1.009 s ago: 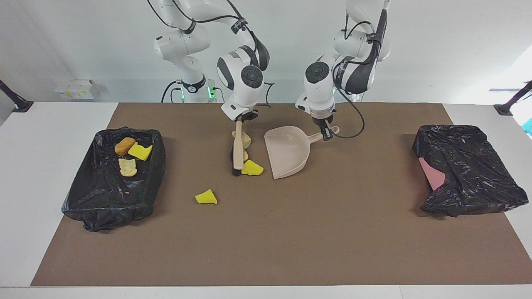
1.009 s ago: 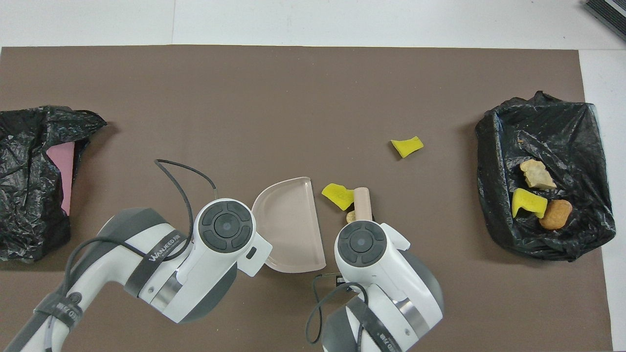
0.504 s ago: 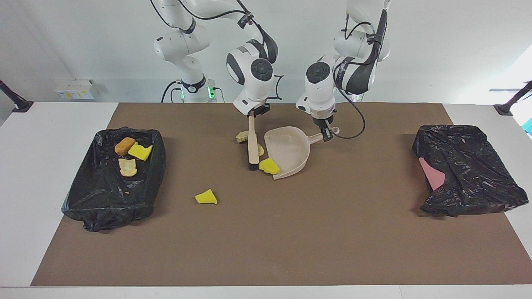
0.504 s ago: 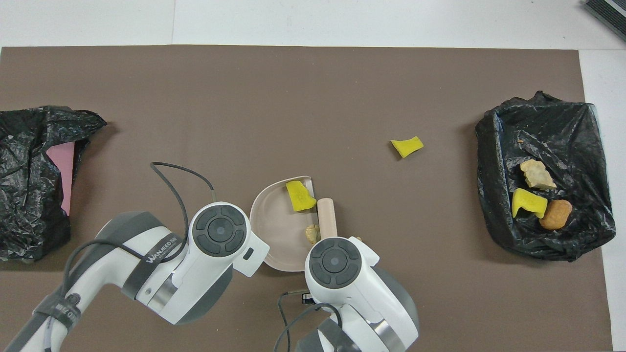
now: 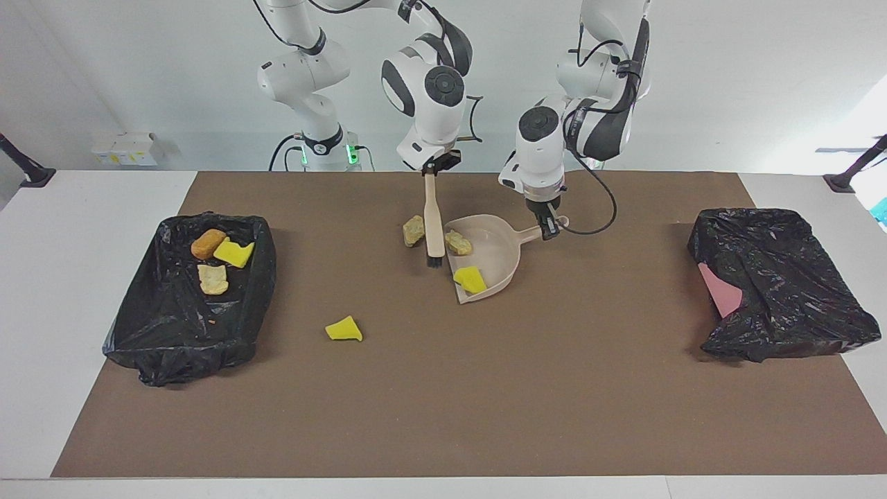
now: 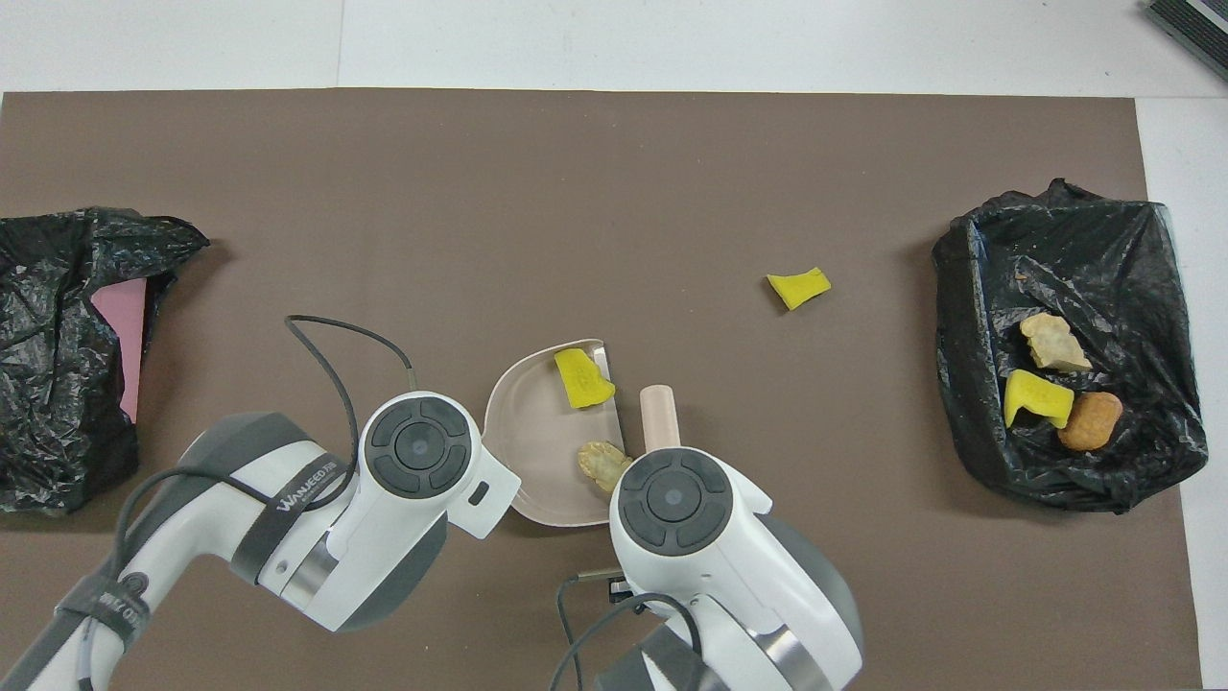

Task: Sweep and dump trash in bin
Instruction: 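Sweep the yellow sponges and chunks toward the dustpan with the right gripper's brush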

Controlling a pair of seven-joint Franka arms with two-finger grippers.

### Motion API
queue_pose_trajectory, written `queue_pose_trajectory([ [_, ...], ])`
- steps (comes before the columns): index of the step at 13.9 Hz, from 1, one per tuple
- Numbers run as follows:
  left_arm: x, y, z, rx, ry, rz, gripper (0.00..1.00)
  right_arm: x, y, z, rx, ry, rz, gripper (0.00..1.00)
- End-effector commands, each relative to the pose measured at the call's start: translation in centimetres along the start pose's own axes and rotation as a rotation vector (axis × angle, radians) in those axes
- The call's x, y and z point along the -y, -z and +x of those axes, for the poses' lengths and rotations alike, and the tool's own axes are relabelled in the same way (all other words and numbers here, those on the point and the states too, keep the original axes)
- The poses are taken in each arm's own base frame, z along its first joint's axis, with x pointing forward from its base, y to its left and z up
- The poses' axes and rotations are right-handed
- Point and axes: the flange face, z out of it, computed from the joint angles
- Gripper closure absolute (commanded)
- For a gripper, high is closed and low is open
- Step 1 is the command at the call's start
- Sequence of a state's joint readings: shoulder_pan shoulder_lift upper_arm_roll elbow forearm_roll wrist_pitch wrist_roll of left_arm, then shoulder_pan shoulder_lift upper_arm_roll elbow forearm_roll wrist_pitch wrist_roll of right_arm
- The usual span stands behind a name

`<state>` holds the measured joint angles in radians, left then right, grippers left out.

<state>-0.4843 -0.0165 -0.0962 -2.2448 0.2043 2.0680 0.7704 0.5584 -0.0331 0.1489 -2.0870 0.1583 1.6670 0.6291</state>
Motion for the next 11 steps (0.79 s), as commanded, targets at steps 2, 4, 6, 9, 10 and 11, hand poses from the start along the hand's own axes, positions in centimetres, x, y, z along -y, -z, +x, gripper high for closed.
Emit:
queue_pose_trajectory([
  [2,-0.3,0.1,-1.0,0.006,-0.065,0.017,1.00,-3.7,-2.0,-1.8,0.026,-0.136,-0.059,1.00],
  [4,-0.7,0.2,-0.7,0.012,-0.079,0.014,1.00,-5.2,-3.6,-2.6,0.038,-0.221,-0.074,1.00],
  [6,-1.5,0.5,-0.4,0.022,-0.095,0.012,1.00,-5.5,-5.4,-3.1,0.053,-0.299,-0.099,1.00],
  [9,-2.2,0.5,-0.2,0.021,-0.092,0.017,1.00,-5.4,-5.9,-2.6,0.025,-0.300,-0.074,1.00],
  [10,-2.6,0.3,-0.1,0.019,-0.091,0.020,1.00,-4.9,-6.3,-2.1,0.017,-0.300,-0.063,1.00],
  [11,-3.0,0.1,-0.2,0.018,-0.085,0.022,1.00,-4.3,-6.8,-1.8,0.010,-0.296,-0.048,1.00],
])
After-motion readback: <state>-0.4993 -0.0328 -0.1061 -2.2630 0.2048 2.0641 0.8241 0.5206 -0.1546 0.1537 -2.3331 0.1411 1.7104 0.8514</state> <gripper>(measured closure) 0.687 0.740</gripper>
